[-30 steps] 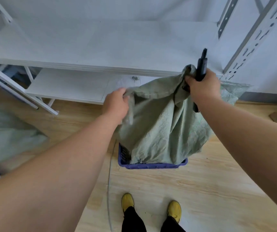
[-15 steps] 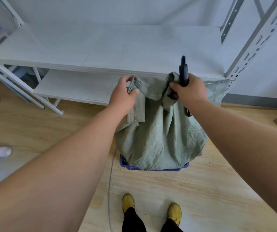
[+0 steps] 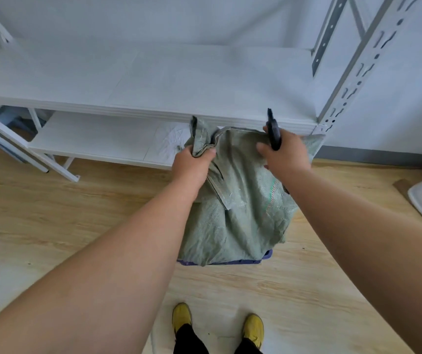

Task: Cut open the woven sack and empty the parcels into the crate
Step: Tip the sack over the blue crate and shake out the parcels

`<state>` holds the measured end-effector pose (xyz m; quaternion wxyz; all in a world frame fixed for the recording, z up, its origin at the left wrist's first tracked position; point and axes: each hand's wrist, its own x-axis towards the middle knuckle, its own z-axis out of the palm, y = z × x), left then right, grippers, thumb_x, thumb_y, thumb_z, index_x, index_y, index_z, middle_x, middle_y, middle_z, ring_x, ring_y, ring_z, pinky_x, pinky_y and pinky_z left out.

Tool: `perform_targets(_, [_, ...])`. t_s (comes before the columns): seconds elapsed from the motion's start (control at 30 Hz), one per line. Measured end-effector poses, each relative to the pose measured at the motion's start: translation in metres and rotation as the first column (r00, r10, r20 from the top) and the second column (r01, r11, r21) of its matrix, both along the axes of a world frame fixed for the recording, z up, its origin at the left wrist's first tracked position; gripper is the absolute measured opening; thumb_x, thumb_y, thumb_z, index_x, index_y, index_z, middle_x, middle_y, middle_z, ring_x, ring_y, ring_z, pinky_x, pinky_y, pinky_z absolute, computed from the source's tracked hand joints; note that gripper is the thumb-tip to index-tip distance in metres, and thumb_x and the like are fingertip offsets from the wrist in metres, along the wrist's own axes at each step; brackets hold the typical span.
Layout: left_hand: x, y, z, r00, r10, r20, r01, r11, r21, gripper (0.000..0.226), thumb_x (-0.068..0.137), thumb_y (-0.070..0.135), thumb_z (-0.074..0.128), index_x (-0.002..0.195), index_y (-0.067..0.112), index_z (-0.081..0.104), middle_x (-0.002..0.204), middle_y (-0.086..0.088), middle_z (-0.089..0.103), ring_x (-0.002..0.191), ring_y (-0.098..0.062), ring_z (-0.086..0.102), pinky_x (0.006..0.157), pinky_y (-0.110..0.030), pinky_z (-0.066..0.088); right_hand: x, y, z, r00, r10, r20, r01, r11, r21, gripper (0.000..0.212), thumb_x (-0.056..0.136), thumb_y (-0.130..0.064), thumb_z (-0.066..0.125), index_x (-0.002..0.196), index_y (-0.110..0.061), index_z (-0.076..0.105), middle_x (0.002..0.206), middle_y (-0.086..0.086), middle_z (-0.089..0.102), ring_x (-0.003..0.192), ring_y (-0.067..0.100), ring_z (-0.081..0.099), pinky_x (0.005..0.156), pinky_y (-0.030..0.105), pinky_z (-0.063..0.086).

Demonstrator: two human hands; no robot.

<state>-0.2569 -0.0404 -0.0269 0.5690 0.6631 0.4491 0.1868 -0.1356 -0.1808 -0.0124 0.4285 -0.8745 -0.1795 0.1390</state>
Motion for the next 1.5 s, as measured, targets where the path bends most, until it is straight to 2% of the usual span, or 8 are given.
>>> perform_targets(0.27, [0.003,-0.012,-0.001,0.997,0.067,0.034,-0.063,0.99,-0.123,0.024,0.087,0.037,0.065,0.104,0.02,0.062,0.09,0.008,0.064,0.081,-0.008,0.058,0.06,-0.02,0.039,-0.002,-0.036,-0.05,0.99,-0.111,-0.089,0.08,0.952,-0.294,0.031,0.092,-0.025,0.058,0.121,-0.016,0.055,0.129,0.014,0.05,0.09,0.026,0.053,0.072,0.03,0.039])
perform_targets(0.37, [0.005,-0.014,0.0,0.998,-0.07,0.003,0.07,0.997,-0.036,0.027,0.085,0.037,0.067,0.107,0.021,0.064,0.096,0.008,0.067,0.088,-0.01,0.061,0.066,-0.021,0.041,-0.012,-0.02,-0.039,0.985,-0.072,-0.155,0.061,0.995,-0.075,0.015,0.089,-0.024,0.061,0.1,-0.016,0.056,0.091,0.007,0.062,0.088,0.03,0.06,0.069,0.033,0.043])
perform_targets(0.6, [0.014,-0.027,-0.001,0.857,-0.513,-0.05,0.512,0.858,-0.039,0.081,0.066,0.018,0.085,0.133,0.018,0.04,0.112,0.004,0.067,0.103,-0.008,0.064,0.087,-0.025,0.051,-0.024,0.015,0.002,0.917,0.108,-0.385,0.023,0.947,0.32,0.013,0.091,-0.011,0.057,0.102,-0.018,0.059,0.101,0.013,0.068,0.1,0.03,0.066,0.089,0.049,0.053])
perform_targets(0.83, [0.016,-0.026,-0.015,0.99,-0.115,-0.078,0.123,0.987,0.102,0.017,0.078,0.022,0.074,0.084,0.033,0.063,0.085,0.011,0.067,0.09,-0.018,0.066,0.078,-0.032,0.053,-0.022,0.007,0.013,0.887,0.321,-0.332,-0.234,0.932,0.277,0.022,0.094,-0.01,0.056,0.114,-0.017,0.062,0.099,0.01,0.063,0.085,0.021,0.06,0.08,0.045,0.057])
perform_targets(1.03, [0.012,-0.004,0.0,0.99,0.106,0.091,-0.11,0.993,0.043,0.015,0.079,0.023,0.076,0.077,0.029,0.062,0.074,0.017,0.063,0.069,0.004,0.056,0.055,-0.015,0.039,-0.011,-0.009,-0.013,0.986,0.021,-0.163,0.005,0.988,0.156,0.037,0.091,-0.019,0.061,0.128,-0.024,0.056,0.114,0.005,0.063,0.091,0.023,0.067,0.079,0.039,0.059])
perform_targets(1.17, [0.005,-0.005,-0.005,0.98,0.158,0.123,-0.153,0.987,-0.05,0.015,0.08,0.021,0.076,0.084,0.026,0.063,0.077,0.018,0.062,0.07,0.007,0.054,0.055,-0.012,0.037,-0.014,-0.042,-0.054,0.907,-0.144,-0.395,0.169,0.985,0.03,0.034,0.08,-0.028,0.076,0.106,-0.022,0.054,0.076,0.002,0.065,0.055,0.013,0.063,0.063,0.032,0.058])
perform_targets(1.37, [0.006,-0.012,-0.008,0.974,0.191,0.124,-0.175,0.976,-0.129,0.021,0.08,0.025,0.076,0.074,0.028,0.056,0.072,0.021,0.057,0.065,0.01,0.048,0.054,-0.011,0.033,-0.03,-0.032,-0.085,0.796,-0.033,-0.604,0.053,0.999,0.015,0.028,0.081,-0.017,0.076,0.1,-0.006,0.058,0.078,0.01,0.069,0.064,0.021,0.069,0.071,0.038,0.06])
perform_targets(1.5, [0.002,-0.001,-0.005,0.968,0.221,0.118,-0.202,0.967,-0.155,0.017,0.08,0.027,0.076,0.077,0.03,0.059,0.077,0.02,0.061,0.069,0.008,0.052,0.057,-0.011,0.038,-0.002,-0.015,-0.056,0.958,-0.209,-0.197,0.222,0.974,0.047,0.01,0.085,-0.016,0.064,0.091,-0.02,0.056,0.089,0.007,0.068,0.082,0.027,0.068,0.072,0.039,0.056])
